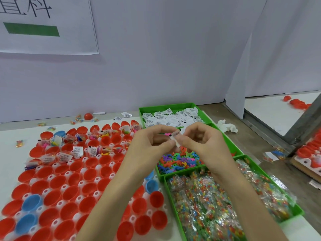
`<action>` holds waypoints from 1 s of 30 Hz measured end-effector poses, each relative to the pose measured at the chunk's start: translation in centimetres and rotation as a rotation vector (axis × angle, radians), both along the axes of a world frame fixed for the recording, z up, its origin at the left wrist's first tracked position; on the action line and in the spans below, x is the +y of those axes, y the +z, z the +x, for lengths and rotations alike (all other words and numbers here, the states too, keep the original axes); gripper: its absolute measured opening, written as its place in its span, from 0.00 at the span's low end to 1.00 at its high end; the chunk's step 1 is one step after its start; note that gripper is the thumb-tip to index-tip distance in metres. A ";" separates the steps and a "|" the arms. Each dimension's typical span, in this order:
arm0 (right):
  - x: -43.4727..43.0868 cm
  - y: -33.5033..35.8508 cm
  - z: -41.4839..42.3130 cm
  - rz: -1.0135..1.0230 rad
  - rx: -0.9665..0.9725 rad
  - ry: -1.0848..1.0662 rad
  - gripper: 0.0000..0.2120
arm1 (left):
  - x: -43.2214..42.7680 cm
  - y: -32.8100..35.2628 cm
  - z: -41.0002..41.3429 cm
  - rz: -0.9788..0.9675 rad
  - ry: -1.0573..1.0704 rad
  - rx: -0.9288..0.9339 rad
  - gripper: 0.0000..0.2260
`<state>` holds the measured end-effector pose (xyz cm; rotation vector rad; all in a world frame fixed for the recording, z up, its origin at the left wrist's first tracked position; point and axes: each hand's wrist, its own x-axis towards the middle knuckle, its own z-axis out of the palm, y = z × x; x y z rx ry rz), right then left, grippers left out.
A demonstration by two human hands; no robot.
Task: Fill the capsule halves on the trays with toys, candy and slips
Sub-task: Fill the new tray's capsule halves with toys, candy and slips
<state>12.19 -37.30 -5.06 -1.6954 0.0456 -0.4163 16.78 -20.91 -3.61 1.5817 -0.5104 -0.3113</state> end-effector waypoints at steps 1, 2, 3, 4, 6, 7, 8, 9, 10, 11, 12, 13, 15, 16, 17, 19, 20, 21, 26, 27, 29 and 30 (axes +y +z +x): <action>-0.1 0.0 0.0 0.019 0.011 -0.005 0.11 | 0.1 0.1 0.1 -0.022 0.016 0.007 0.11; -0.2 0.0 0.0 0.039 0.019 -0.015 0.11 | 0.2 0.3 0.1 -0.041 0.039 0.009 0.12; -0.4 0.0 0.1 0.051 0.022 -0.030 0.09 | 0.3 0.4 0.3 -0.061 0.066 0.013 0.14; -0.5 -0.1 0.1 0.052 0.024 -0.046 0.06 | 0.5 0.4 0.4 -0.080 0.094 0.017 0.15; -0.5 -0.3 0.2 0.044 0.035 -0.061 0.03 | 0.8 0.5 0.6 -0.082 0.137 -0.001 0.16; -0.4 -0.4 0.2 0.048 0.044 -0.051 0.03 | 1.0 0.5 0.6 -0.058 0.145 -0.019 0.15; -0.4 -0.4 0.2 0.057 0.055 -0.030 0.03 | 1.0 0.5 0.7 -0.019 0.149 -0.037 0.15; -0.3 -0.4 0.2 0.073 0.063 -0.001 0.04 | 1.0 0.4 0.7 0.030 0.155 -0.058 0.14; -0.3 -0.3 0.2 0.101 0.069 0.035 0.05 | 1.0 0.2 0.7 0.080 0.161 -0.078 0.14; -0.3 -0.2 0.1 0.135 0.071 0.072 0.07 | 0.8 0.1 0.7 0.124 0.163 -0.093 0.15; -0.3 -0.1 0.1 0.156 0.073 0.105 0.08 | 0.8 0.1 0.7 0.163 0.154 -0.103 0.15; -0.4 0.0 0.1 0.147 0.078 0.126 0.08 | 0.7 0.1 0.7 0.198 0.129 -0.110 0.16; -0.3 -0.1 0.1 0.027 0.089 0.101 0.05 | 0.7 0.3 0.5 0.244 0.036 -0.111 0.16; -0.2 -0.2 0.1 -0.061 0.093 0.061 0.03 | 0.6 0.5 0.5 0.251 -0.016 -0.114 0.15; -0.2 -0.4 0.2 -0.147 0.095 0.022 0.03 | 0.6 0.5 0.4 0.255 -0.053 -0.124 0.14; -0.1 -0.5 0.2 -0.265 0.095 -0.017 0.04 | 0.5 0.4 0.4 0.261 -0.057 -0.148 0.12; -0.1 -0.5 0.2 -0.282 0.086 -0.017 0.04 | 0.5 0.3 0.4 0.258 -0.036 -0.155 0.11; -0.1 -0.5 0.2 -0.278 0.070 -0.010 0.04 | 0.5 0.2 0.4 0.247 -0.013 -0.153 0.09; 0.0 -0.2 0.0 -0.266 0.010 0.000 0.04 | 0.6 0.2 0.4 0.220 0.050 -0.152 0.08; -0.1 -0.3 0.1 -0.259 0.002 -0.022 0.03 | 0.6 0.2 0.4 0.215 0.068 -0.163 0.09; -0.4 -0.6 0.3 -0.273 0.006 -0.090 0.02 | 0.6 0.2 0.4 0.180 0.115 -0.156 0.10; -0.6 -0.8 0.5 -0.329 0.023 -0.118 0.03 | 0.6 0.2 0.5 0.164 0.137 -0.150 0.09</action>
